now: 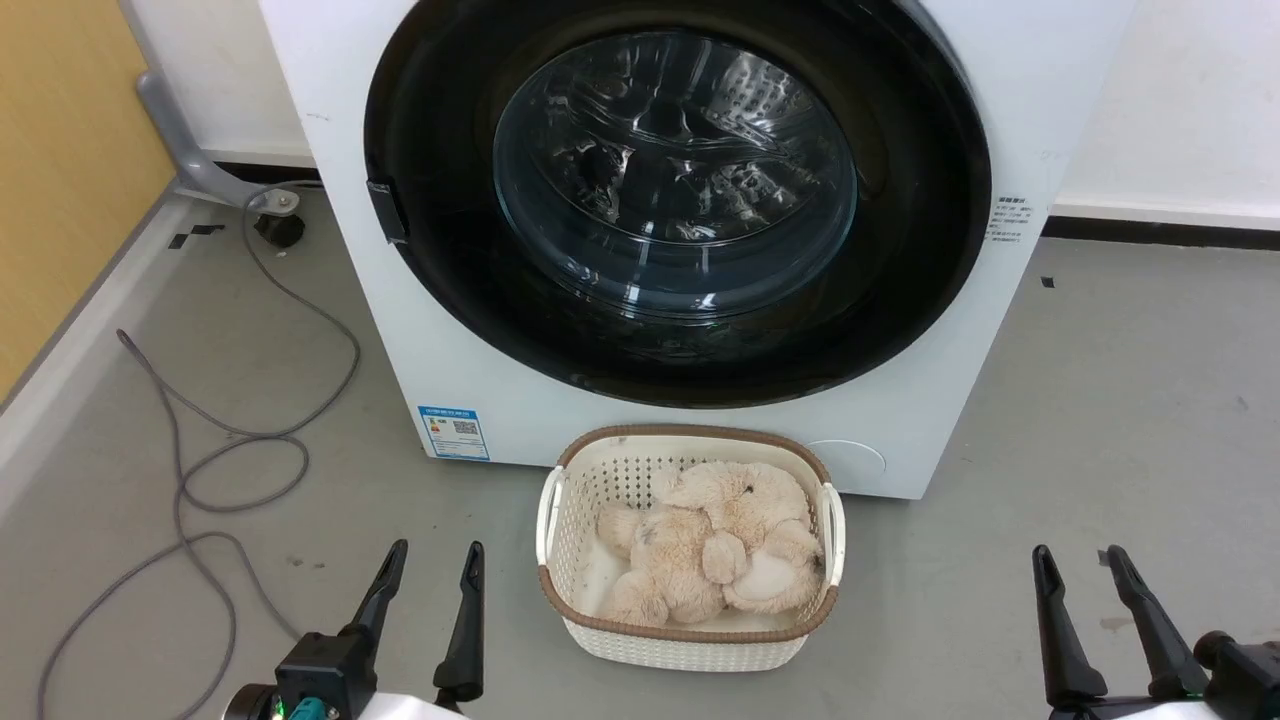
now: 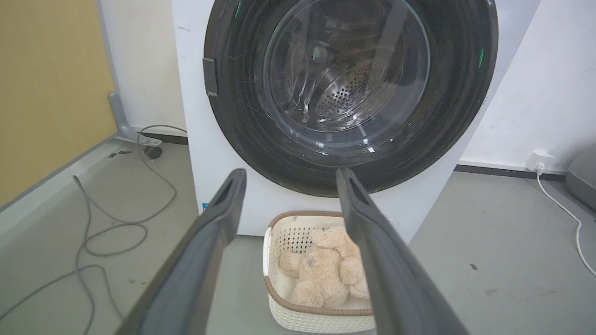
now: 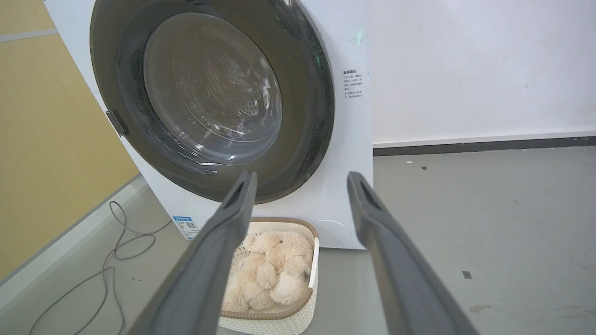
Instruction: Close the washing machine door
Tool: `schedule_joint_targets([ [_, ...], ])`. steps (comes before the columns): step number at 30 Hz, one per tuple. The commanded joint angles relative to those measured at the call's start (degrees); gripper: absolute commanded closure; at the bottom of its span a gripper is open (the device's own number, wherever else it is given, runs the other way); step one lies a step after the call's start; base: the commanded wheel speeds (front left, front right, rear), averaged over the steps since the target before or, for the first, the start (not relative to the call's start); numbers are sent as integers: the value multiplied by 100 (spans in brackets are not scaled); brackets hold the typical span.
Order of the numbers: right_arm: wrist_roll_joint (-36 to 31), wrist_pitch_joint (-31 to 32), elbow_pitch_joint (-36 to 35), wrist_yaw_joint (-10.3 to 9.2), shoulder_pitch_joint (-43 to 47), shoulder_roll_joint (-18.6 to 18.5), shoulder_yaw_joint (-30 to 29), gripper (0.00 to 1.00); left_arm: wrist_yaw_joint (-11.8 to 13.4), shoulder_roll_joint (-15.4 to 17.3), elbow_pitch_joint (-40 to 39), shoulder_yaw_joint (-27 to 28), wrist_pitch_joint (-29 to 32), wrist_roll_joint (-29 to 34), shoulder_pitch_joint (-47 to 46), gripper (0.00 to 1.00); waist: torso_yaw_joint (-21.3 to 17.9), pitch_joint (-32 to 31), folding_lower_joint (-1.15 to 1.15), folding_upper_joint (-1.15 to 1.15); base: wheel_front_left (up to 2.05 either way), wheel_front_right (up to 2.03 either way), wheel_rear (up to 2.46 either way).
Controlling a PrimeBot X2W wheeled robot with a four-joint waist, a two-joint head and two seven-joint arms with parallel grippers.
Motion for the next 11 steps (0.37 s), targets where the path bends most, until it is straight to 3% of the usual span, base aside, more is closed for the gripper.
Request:
schedule_joint_targets([
  [1, 1, -30, 19, -3, 54, 4, 10, 0, 29, 20, 25, 3, -25, -1, 44, 0, 0, 2, 0, 0, 0, 0, 0],
  [2, 10, -36, 32, -3, 48, -3, 15, 0, 23, 18, 30, 4, -25, -23, 39, 0, 0, 3, 0, 0, 0, 0, 0],
  [3, 2, -10, 23, 1, -2, -3, 6, 100, -2, -2, 23, -3, 4, -15, -1, 100, 0, 2, 0, 0, 0, 0, 0],
  [11, -48, 27, 16, 1, -30, 4, 14, 100, 11, -10, -8, 10, 57, 18, -8, 100, -15, 3, 0, 0, 0, 0, 0],
])
